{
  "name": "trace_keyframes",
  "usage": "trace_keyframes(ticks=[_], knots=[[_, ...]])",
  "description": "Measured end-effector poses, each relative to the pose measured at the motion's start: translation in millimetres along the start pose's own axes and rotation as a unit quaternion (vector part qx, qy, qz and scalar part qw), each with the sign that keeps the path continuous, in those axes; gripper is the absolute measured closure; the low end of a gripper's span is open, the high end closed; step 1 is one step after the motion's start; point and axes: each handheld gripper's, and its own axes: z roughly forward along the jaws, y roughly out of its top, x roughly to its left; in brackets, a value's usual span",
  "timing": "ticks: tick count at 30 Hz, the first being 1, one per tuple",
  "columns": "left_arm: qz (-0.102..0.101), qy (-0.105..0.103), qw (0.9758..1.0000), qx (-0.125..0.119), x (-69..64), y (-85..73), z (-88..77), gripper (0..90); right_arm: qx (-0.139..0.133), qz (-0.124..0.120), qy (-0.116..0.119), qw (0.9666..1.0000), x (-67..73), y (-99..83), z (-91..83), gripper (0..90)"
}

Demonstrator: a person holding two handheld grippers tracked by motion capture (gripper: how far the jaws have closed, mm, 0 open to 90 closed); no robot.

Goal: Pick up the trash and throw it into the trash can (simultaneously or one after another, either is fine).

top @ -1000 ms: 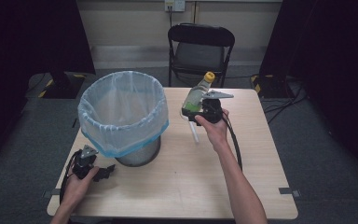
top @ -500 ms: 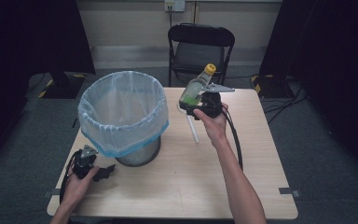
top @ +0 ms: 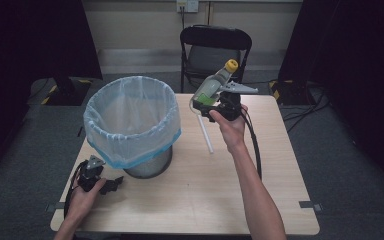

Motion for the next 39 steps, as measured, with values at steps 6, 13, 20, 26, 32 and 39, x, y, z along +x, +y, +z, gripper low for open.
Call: trace_keyframes(ticks=[6,13,20,26,32,39], knots=[[0.0,0.0,1.0,0.0,0.0,0.0,0.1,0.0,-0.013,-0.006,0.004,0.9999,4.6,10.0,-4.2,27.5],[0.0,0.0,1.0,0.0,0.0,0.0,0.0,0.0,-0.025,-0.012,0.014,0.9995,11.0,21.0,-7.2,27.5],[0.0,0.0,1.0,0.0,0.0,0.0,0.1,0.0,-0.039,-0.017,0.017,0.999,14.9,31.9,-10.2,27.5],[0.0,0.0,1.0,0.0,0.0,0.0,0.0,0.0,-0.051,-0.026,0.02,0.9982,20.3,44.2,-14.5,27.5],[0.0,0.0,1.0,0.0,0.0,0.0,0.1,0.0,-0.068,-0.03,0.027,0.9969,26.8,53.6,-20.6,27.5],[0.0,0.0,1.0,0.0,0.1,0.0,0.0,0.0,-0.09,-0.039,0.037,0.9945,38.9,59.9,-27.0,27.5]])
